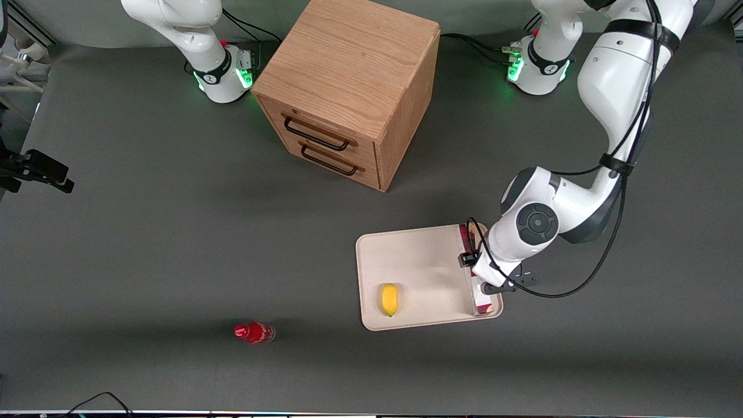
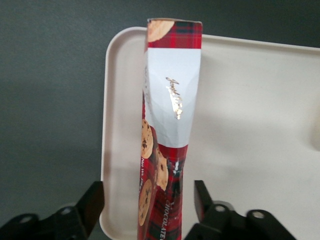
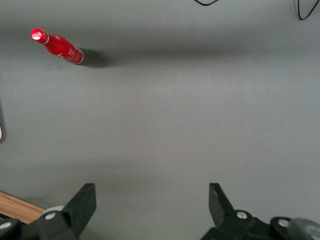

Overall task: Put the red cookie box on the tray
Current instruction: 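Open the left gripper to release the box on the tray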

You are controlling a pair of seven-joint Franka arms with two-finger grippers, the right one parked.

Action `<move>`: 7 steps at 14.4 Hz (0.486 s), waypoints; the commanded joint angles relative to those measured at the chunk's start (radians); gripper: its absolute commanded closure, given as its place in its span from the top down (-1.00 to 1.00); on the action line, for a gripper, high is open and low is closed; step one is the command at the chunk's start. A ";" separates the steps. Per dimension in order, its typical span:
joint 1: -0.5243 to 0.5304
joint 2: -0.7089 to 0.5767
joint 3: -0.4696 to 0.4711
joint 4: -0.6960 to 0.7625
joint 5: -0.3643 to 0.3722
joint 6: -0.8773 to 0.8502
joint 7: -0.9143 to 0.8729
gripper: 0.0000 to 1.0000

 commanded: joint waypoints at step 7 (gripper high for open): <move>0.085 -0.269 0.025 0.117 -0.149 -0.527 0.168 1.00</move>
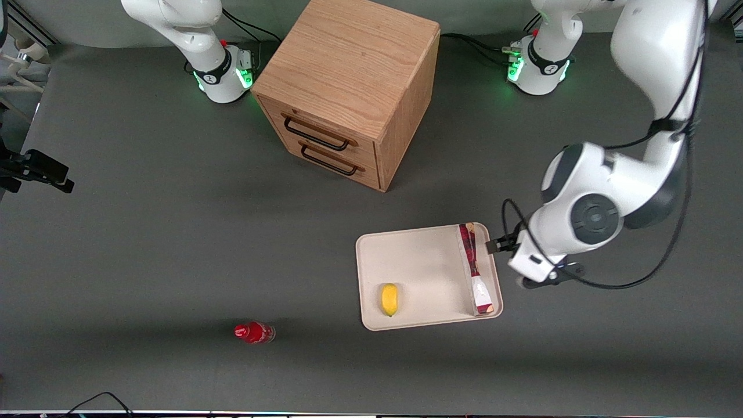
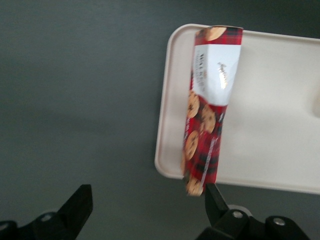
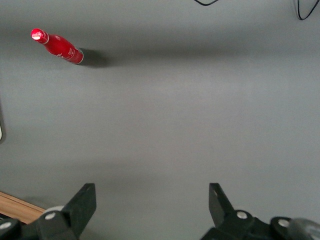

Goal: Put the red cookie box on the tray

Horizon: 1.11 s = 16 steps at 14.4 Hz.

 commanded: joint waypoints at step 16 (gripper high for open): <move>0.002 -0.529 0.378 -0.141 -0.131 -0.453 0.611 1.00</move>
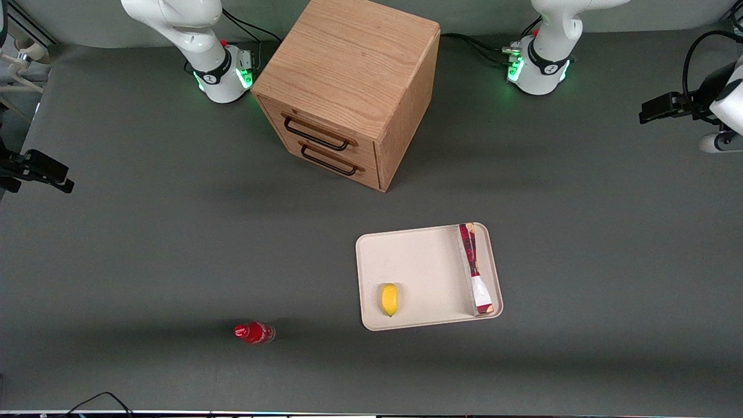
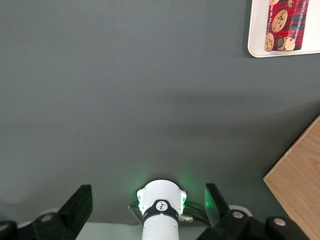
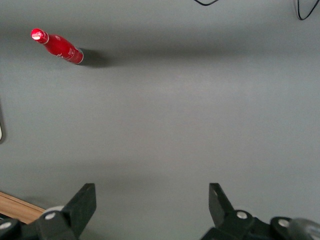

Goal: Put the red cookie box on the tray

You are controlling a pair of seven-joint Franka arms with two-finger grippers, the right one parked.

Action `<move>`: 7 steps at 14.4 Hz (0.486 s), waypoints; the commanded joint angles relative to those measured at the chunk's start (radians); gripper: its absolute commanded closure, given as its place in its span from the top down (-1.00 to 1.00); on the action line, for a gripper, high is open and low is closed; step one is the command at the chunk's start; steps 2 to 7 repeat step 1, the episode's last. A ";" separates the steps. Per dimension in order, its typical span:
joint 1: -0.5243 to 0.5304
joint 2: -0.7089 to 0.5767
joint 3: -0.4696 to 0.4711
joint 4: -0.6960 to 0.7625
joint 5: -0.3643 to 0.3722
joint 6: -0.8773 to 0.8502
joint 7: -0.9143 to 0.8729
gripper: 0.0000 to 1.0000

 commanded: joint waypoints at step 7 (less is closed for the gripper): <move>-0.017 0.024 0.009 0.019 -0.005 0.014 0.016 1.00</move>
